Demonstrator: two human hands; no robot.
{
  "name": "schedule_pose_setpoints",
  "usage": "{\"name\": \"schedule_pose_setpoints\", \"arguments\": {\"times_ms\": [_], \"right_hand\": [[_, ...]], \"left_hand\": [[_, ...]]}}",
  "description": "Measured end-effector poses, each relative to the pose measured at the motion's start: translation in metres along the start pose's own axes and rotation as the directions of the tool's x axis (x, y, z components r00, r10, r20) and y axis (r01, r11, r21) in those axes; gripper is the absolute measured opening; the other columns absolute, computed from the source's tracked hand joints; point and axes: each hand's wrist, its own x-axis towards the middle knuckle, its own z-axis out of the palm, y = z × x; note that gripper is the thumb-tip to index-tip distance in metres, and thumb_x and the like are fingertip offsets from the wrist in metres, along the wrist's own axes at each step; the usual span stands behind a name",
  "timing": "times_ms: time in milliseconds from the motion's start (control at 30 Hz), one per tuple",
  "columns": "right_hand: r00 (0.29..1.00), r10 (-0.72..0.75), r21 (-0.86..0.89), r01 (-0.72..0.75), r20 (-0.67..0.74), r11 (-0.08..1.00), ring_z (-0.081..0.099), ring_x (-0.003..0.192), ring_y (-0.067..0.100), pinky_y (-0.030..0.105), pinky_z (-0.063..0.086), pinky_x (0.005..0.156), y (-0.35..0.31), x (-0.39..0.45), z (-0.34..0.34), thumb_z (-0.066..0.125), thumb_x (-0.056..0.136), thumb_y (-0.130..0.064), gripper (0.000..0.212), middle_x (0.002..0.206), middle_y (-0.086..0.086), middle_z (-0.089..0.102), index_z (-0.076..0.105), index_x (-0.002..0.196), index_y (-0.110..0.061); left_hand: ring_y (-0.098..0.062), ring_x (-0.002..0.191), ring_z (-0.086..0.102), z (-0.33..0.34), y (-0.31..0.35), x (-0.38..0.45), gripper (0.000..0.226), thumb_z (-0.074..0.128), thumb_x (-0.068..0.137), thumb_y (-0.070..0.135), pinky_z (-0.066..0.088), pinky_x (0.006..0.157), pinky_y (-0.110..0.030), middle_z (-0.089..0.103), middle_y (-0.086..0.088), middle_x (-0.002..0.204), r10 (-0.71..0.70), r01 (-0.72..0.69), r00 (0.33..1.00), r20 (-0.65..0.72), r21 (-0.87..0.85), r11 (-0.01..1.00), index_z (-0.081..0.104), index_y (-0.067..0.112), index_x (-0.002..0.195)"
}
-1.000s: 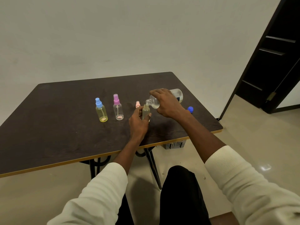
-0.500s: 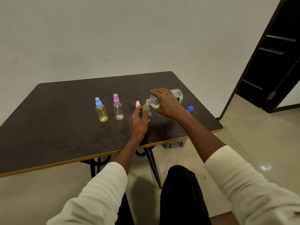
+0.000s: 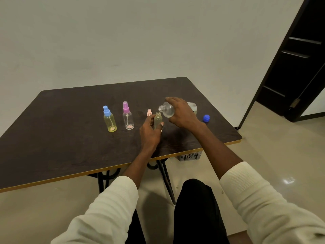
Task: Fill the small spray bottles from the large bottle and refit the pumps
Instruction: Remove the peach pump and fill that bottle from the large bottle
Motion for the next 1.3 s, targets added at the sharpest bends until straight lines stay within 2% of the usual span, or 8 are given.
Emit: {"name": "schedule_pose_setpoints", "arguments": {"times_ms": [100, 233, 300, 533, 767, 967, 1100, 1300], "right_hand": [[0.985, 0.138, 0.258, -0.107, -0.105, 0.960, 0.051, 0.117, 0.019, 0.032, 0.045, 0.098, -0.001, -0.001, -0.003, 0.082, 0.069, -0.011, 0.073, 0.134, 0.005, 0.054, 0.049, 0.135, -0.015], [0.918, 0.356, 0.498, -0.229, -0.176, 0.837, 0.054, 0.102, 0.012, 0.004, 0.039, 0.072, 0.001, -0.002, -0.007, 0.080, 0.068, -0.009, 0.067, 0.118, -0.001, 0.058, 0.054, 0.128, -0.017], [0.895, 0.411, 0.555, -0.257, -0.172, 0.791, 0.052, 0.099, 0.010, 0.001, 0.039, 0.064, 0.004, -0.004, -0.007, 0.078, 0.069, -0.006, 0.063, 0.111, -0.005, 0.056, 0.054, 0.127, -0.016], [0.855, 0.501, 0.630, -0.318, -0.132, 0.708, 0.051, 0.115, 0.017, 0.031, 0.048, 0.095, 0.017, -0.006, 0.002, 0.083, 0.070, -0.011, 0.069, 0.130, 0.003, 0.057, 0.052, 0.131, -0.016], [0.848, 0.518, 0.679, -0.315, -0.113, 0.663, 0.054, 0.110, 0.016, 0.022, 0.050, 0.083, 0.022, -0.010, 0.007, 0.080, 0.071, -0.012, 0.067, 0.124, 0.000, 0.057, 0.050, 0.130, -0.017], [0.850, 0.514, 0.696, -0.300, -0.115, 0.652, 0.053, 0.112, 0.015, 0.029, 0.051, 0.093, 0.023, -0.012, 0.010, 0.081, 0.072, -0.012, 0.069, 0.126, 0.001, 0.056, 0.048, 0.132, -0.016], [0.845, 0.524, 0.709, -0.303, -0.110, 0.637, 0.050, 0.125, 0.021, 0.042, 0.047, 0.104, 0.021, -0.017, 0.012, 0.086, 0.068, -0.026, 0.088, 0.139, 0.003, 0.051, 0.039, 0.142, -0.016], [0.804, 0.542, 0.703, -0.238, -0.244, 0.670, 0.038, 0.137, 0.017, 0.031, 0.036, 0.111, 0.010, -0.025, 0.015, 0.085, 0.070, -0.034, 0.097, 0.151, 0.002, 0.040, 0.031, 0.148, -0.017]], "left_hand": [[-0.011, 0.104, 0.066, -0.001, 0.001, 0.000, 0.042, 0.074, 0.088, 0.019, 0.056, 0.093, -0.035, 0.069, 0.002, 0.114, -0.014, 0.014, 1.000, -0.001, -0.014, 1.000, 0.060, 0.020, 0.128], [-0.013, 0.106, 0.066, 0.000, 0.001, 0.000, 0.042, 0.073, 0.090, 0.021, 0.057, 0.094, -0.040, 0.070, -0.001, 0.116, -0.026, 0.026, 1.000, -0.012, 0.002, 1.000, 0.060, 0.019, 0.130], [-0.015, 0.108, 0.066, 0.000, 0.001, 0.001, 0.043, 0.073, 0.090, 0.021, 0.056, 0.095, -0.041, 0.070, -0.003, 0.119, -0.034, 0.034, 0.999, -0.011, 0.009, 0.999, 0.059, 0.018, 0.131], [-0.015, 0.110, 0.064, 0.000, 0.002, 0.001, 0.042, 0.073, 0.090, 0.020, 0.055, 0.096, -0.038, 0.069, -0.004, 0.122, -0.038, 0.039, 0.999, -0.021, 0.041, 0.998, 0.060, 0.017, 0.130], [-0.016, 0.114, 0.063, 0.000, 0.003, 0.001, 0.047, 0.074, 0.089, 0.018, 0.054, 0.097, -0.034, 0.067, -0.007, 0.126, -0.031, 0.032, 0.999, -0.023, 0.047, 0.998, 0.058, 0.014, 0.133], [-0.015, 0.112, 0.064, 0.000, 0.003, 0.000, 0.045, 0.074, 0.088, 0.019, 0.054, 0.098, -0.036, 0.068, -0.006, 0.124, -0.029, 0.030, 0.999, -0.026, 0.040, 0.999, 0.059, 0.015, 0.131], [-0.017, 0.115, 0.063, 0.000, 0.003, 0.001, 0.048, 0.074, 0.088, 0.019, 0.054, 0.099, -0.037, 0.067, -0.007, 0.127, -0.037, 0.037, 0.999, -0.021, 0.039, 0.999, 0.057, 0.014, 0.133], [-0.017, 0.115, 0.063, 0.001, 0.002, 0.001, 0.048, 0.075, 0.088, 0.020, 0.054, 0.099, -0.039, 0.067, -0.006, 0.125, -0.032, 0.033, 0.999, -0.024, 0.047, 0.998, 0.058, 0.015, 0.132]]}}
